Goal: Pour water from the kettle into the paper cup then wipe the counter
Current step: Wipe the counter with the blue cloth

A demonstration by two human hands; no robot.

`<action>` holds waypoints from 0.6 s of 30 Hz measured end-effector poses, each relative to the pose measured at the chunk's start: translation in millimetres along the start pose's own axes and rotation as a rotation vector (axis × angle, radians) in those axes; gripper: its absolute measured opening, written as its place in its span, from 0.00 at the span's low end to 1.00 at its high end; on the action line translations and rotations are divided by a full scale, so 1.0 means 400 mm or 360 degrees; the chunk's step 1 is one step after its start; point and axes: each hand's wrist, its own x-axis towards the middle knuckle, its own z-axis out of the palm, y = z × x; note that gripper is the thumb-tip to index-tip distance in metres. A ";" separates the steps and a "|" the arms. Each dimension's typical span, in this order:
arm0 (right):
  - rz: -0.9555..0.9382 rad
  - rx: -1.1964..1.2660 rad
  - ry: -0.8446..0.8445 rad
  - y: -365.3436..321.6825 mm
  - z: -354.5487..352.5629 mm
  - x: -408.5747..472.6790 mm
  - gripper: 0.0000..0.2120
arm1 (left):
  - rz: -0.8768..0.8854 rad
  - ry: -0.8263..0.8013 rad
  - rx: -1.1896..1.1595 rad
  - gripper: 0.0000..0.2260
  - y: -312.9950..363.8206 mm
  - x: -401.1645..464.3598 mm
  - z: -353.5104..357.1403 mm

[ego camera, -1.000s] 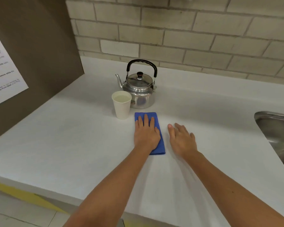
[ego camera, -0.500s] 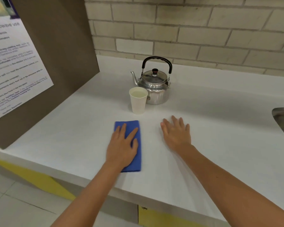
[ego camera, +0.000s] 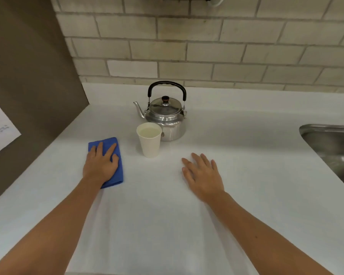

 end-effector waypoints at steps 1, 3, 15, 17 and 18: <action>0.0008 0.0008 0.0003 0.002 0.001 0.001 0.21 | 0.0037 -0.0008 0.0013 0.22 0.006 0.019 0.000; 0.0011 0.0013 0.0018 0.002 0.002 0.004 0.21 | 0.0096 -0.0027 0.0016 0.22 0.008 0.033 0.001; 0.0027 0.0085 -0.0066 -0.022 -0.047 -0.004 0.20 | 0.0128 -0.0054 -0.0129 0.23 0.185 -0.345 0.015; 0.0099 0.0160 0.0006 -0.006 -0.068 0.003 0.20 | 0.0218 -0.0059 -0.0165 0.24 0.280 -0.393 0.037; 0.0155 0.0170 0.0020 0.009 -0.081 0.006 0.21 | 0.0247 -0.0076 -0.0196 0.24 0.323 -0.404 0.049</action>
